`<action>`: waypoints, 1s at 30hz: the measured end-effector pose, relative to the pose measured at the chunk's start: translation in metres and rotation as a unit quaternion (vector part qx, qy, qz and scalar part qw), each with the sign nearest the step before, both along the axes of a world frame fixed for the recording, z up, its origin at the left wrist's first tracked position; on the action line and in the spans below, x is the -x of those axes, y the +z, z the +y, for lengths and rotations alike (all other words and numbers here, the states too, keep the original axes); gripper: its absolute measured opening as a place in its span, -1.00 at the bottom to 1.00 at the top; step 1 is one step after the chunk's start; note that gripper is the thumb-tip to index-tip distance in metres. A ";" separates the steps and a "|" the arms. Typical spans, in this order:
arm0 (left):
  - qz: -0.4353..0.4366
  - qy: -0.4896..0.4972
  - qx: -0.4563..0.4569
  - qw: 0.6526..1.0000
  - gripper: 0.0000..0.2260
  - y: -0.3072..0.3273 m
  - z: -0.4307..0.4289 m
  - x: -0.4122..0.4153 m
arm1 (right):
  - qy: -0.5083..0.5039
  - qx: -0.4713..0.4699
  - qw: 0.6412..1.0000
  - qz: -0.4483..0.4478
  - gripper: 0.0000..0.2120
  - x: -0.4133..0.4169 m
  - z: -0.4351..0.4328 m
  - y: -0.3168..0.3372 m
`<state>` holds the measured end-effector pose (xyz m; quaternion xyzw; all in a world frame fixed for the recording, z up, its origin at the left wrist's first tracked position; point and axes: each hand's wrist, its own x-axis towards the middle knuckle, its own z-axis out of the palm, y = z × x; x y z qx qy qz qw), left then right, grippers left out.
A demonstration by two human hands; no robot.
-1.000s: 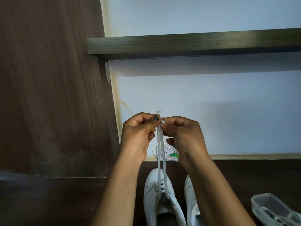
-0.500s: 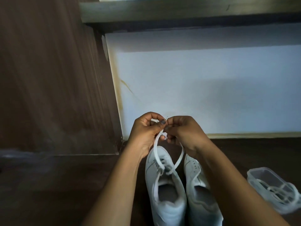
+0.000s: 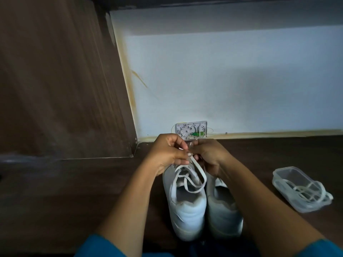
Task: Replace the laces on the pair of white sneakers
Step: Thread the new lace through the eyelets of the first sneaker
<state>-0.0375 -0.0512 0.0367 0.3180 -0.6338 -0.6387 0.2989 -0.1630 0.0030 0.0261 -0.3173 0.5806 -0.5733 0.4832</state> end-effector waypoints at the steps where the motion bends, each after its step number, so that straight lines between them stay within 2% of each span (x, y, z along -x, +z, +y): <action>1: -0.012 0.002 0.008 1.000 -0.80 0.000 0.001 0.000 | -0.005 0.001 0.999 0.033 -0.81 -0.001 -0.001 -0.001; 5: -0.015 0.019 0.014 1.000 -0.79 0.000 0.000 0.001 | -0.039 0.051 0.991 0.116 -0.84 -0.001 0.000 0.001; 8: -0.029 0.029 0.053 0.998 -0.76 -0.001 0.001 0.003 | -0.037 0.063 0.982 0.176 -0.88 -0.001 0.002 -0.001; 12: -0.035 0.076 0.138 0.987 -0.69 -0.007 -0.006 0.006 | -0.002 0.049 0.980 0.195 -0.92 0.003 0.000 0.000; 17: -0.034 0.090 0.170 0.981 -0.66 -0.010 -0.013 0.003 | 0.041 0.062 0.931 0.357 -0.95 0.006 0.002 -0.003; 19: -0.028 0.086 0.162 0.983 -0.71 -0.010 -0.012 0.002 | 0.019 0.073 0.938 0.338 -0.92 0.006 0.002 -0.004; 24: 0.014 0.088 0.095 0.992 -0.75 -0.010 -0.013 0.002 | 0.001 0.095 0.985 0.143 -0.73 0.004 0.001 0.001; 27: 0.061 0.087 0.041 0.994 -0.77 -0.007 -0.014 -0.001 | 0.036 0.107 0.988 0.103 -0.67 0.003 0.000 0.000; 30: 0.054 0.087 0.011 0.995 -0.77 -0.006 -0.013 -0.004 | 0.034 0.138 0.986 0.091 -0.77 0.001 -0.001 -0.004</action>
